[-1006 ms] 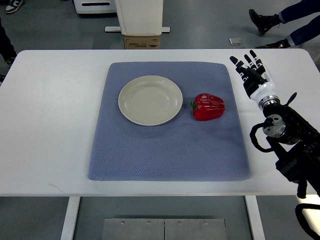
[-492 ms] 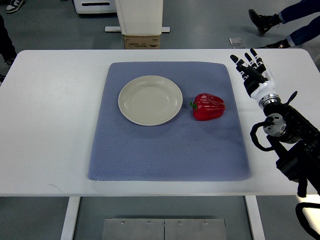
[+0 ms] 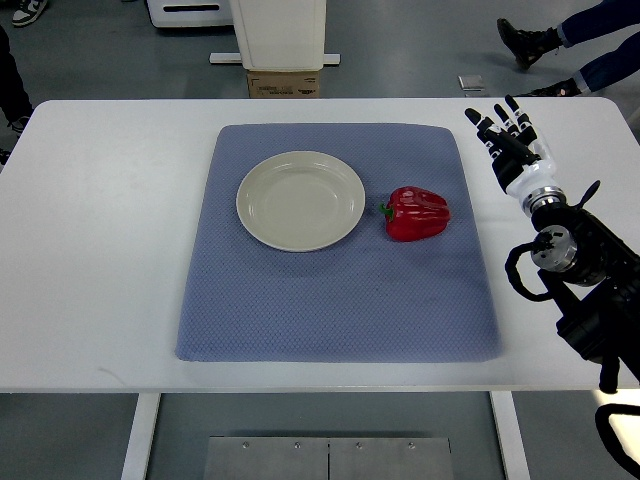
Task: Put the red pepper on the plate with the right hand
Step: 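Reach the right hand over the mat toward the red bell pepper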
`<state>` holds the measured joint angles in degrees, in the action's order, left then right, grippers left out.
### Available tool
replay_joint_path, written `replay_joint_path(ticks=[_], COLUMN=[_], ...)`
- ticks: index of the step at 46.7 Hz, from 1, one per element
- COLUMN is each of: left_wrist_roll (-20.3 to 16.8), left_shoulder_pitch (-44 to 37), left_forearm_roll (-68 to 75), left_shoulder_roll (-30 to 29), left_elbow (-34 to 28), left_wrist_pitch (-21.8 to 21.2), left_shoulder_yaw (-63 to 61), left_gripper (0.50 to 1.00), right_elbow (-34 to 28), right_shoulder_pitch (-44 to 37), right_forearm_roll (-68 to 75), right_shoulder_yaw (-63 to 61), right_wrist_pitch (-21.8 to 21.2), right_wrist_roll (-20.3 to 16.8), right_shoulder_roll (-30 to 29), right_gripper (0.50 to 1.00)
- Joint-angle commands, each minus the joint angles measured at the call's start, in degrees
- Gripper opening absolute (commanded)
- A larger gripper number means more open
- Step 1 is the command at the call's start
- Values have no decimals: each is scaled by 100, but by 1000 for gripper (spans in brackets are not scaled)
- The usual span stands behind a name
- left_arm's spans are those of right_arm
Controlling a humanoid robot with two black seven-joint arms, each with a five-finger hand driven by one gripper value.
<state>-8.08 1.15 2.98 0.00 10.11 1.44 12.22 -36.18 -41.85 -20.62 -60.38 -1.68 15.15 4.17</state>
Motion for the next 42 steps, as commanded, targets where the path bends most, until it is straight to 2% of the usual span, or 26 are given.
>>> replay_joint_path(ticks=[1, 32, 42], left_wrist_roll=[0, 0, 0], left_shoulder_pitch=[8, 8, 8], left_forearm_roll=[0, 0, 0], left_shoulder_roll=[0, 0, 0], left_elbow=[0, 0, 0], left_wrist_pitch=[5, 5, 5], left_shoulder_yaw=[0, 0, 0], left_gripper=[1000, 1000, 1000], right_elbow=[-12, -38, -161], right_shoulder_pitch=[2, -367, -622], right_forearm_roll=[-3, -21, -21], right_shoulder_yaw=[123, 940, 1836], right_wrist_pitch=[-8, -8, -8], right_wrist_roll=[-3, 138, 384], right_shoulder_roll=[23, 216, 558], right_gripper=[1000, 1000, 1000])
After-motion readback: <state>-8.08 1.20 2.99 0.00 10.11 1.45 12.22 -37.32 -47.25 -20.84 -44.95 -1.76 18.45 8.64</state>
